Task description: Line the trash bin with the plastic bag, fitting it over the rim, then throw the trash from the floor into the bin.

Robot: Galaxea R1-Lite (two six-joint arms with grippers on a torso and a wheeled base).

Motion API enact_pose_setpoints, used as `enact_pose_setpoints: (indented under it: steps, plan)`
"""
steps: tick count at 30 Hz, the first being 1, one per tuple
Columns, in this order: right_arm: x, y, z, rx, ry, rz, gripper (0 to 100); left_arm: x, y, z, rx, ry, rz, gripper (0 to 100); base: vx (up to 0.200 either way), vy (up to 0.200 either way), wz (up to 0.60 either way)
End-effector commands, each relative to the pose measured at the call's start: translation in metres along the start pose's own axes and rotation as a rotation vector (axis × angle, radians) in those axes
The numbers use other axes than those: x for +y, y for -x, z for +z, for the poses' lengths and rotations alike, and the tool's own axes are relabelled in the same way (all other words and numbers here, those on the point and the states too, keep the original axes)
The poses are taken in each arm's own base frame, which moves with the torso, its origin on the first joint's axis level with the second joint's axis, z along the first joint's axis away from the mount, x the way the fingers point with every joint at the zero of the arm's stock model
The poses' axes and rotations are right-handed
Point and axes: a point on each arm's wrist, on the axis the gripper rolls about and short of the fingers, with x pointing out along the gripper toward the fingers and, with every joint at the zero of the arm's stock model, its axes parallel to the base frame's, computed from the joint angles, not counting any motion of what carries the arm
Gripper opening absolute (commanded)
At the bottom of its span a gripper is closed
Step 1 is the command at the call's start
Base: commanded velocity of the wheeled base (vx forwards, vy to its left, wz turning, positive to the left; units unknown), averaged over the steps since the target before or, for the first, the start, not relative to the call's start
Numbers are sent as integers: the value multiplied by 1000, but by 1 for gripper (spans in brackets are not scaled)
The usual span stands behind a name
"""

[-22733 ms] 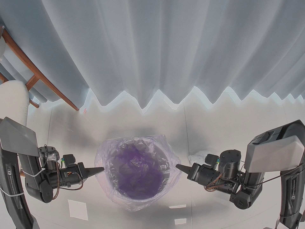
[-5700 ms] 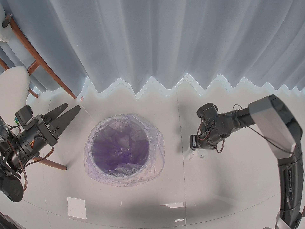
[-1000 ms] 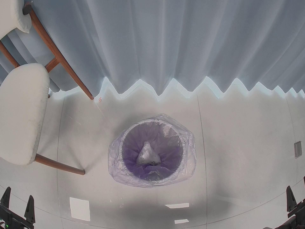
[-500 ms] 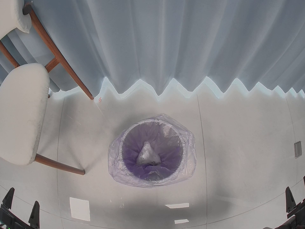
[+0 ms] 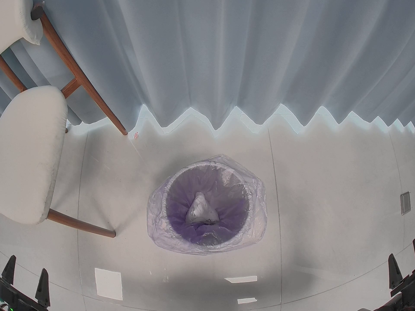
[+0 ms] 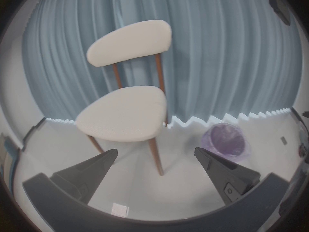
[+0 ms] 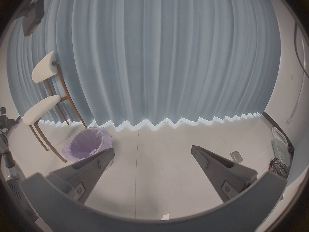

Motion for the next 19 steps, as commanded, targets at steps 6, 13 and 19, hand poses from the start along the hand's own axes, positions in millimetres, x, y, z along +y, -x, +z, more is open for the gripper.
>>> enact_pose_setpoints:
  steps: [6, 13, 19]
  plan:
    - [0, 0, -5, 6, 0, 0, 100, -1, 1, -3, -2, 42, -32, 100, 0, 0, 0]
    - [0, 0, -5, 6, -1, -1, 100, -3, 0, -6, 15, 35, -129, 100, 0, 0, 0]
    - [0, 0, -5, 6, -3, -3, 100, -3, 0, -6, 19, 30, -128, 100, 0, 0, 0]
